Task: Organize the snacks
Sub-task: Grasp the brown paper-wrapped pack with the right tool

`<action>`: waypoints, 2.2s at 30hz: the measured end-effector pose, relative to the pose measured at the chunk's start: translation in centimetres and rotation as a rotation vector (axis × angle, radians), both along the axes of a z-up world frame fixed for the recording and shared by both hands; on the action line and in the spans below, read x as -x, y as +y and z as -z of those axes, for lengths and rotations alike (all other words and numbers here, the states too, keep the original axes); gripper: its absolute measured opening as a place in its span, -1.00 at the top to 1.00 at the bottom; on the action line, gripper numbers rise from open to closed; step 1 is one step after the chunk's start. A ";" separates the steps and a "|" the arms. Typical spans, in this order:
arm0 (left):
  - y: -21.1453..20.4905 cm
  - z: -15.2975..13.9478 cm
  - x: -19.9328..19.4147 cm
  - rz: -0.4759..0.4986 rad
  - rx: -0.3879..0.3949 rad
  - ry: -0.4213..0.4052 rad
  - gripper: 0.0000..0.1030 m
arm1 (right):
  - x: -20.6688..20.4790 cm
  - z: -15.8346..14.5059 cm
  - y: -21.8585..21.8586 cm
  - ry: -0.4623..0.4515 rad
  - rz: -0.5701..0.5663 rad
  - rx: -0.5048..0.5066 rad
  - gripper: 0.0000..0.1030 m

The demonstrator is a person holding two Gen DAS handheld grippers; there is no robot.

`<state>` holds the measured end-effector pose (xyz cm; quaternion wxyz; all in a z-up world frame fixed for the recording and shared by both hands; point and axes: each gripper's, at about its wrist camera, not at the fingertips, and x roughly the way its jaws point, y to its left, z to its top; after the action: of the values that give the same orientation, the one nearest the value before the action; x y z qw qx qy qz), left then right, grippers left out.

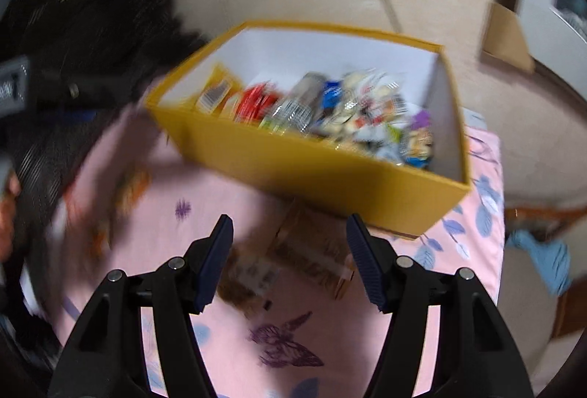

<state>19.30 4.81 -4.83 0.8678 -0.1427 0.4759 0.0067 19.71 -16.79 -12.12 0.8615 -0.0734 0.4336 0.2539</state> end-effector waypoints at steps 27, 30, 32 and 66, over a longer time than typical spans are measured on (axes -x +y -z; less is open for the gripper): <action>-0.1 2.8 4.4 0.028 -0.001 0.103 -0.90 | -2.2 9.9 -0.2 0.122 0.028 0.158 -0.14; -0.1 2.7 4.7 0.036 -0.006 0.097 -0.90 | -1.0 9.7 -1.0 0.110 0.027 0.152 0.18; -0.2 2.7 5.0 0.040 -0.004 0.099 -0.90 | -0.1 9.7 -1.3 0.117 0.027 0.151 0.19; -2.1 4.6 5.8 0.106 0.002 0.168 -0.90 | -0.3 9.9 0.8 0.091 -0.060 0.184 0.24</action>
<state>13.48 2.68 -9.38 0.8240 -0.1169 0.5537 -0.0277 19.99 -15.96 -22.04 0.8226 -0.1534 0.4913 0.2417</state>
